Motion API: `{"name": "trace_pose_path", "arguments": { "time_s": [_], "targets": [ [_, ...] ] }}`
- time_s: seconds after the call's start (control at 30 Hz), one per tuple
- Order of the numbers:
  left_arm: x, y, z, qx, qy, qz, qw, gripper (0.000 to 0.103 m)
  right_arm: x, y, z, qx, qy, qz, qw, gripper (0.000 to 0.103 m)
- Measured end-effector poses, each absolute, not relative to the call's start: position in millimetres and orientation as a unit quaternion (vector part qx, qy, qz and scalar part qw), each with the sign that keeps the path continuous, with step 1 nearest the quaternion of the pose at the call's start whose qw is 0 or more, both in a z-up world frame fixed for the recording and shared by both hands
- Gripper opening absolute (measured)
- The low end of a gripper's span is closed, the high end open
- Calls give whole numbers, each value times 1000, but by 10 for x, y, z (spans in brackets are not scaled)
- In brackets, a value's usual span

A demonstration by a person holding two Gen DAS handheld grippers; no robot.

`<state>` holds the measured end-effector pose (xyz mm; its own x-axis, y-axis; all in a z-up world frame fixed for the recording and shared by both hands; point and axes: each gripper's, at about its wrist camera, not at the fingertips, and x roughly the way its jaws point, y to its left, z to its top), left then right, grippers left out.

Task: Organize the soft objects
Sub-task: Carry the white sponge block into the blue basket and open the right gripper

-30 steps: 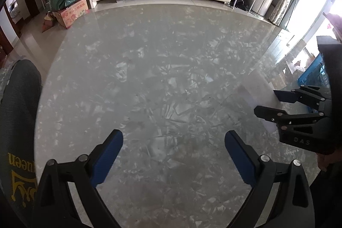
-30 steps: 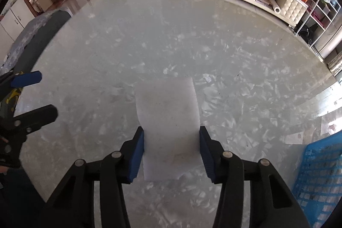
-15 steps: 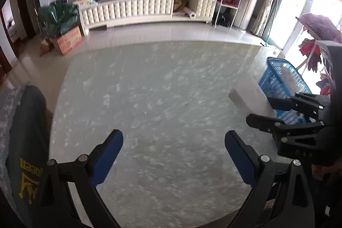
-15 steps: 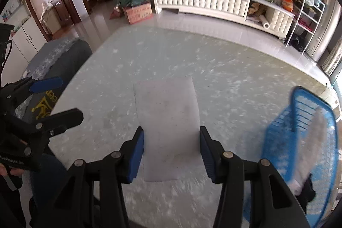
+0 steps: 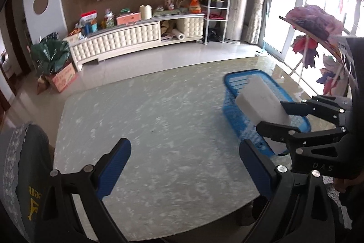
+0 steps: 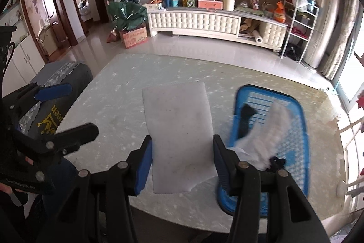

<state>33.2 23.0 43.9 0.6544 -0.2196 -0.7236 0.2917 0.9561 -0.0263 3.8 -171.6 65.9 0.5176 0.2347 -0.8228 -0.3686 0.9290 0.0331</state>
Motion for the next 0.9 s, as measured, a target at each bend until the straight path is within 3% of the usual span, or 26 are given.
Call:
{"name": "trace_pose_path", "arguments": {
  "time_s": [0.53,0.9],
  "targets": [
    [399,-406,592,53,381,-172,907,95,-68,-2315,872,-50,441,116,889,49],
    [690,-780,435,72,395,-198,894,95,94,-2580,642,-30,460,82,884,51]
  ]
}}
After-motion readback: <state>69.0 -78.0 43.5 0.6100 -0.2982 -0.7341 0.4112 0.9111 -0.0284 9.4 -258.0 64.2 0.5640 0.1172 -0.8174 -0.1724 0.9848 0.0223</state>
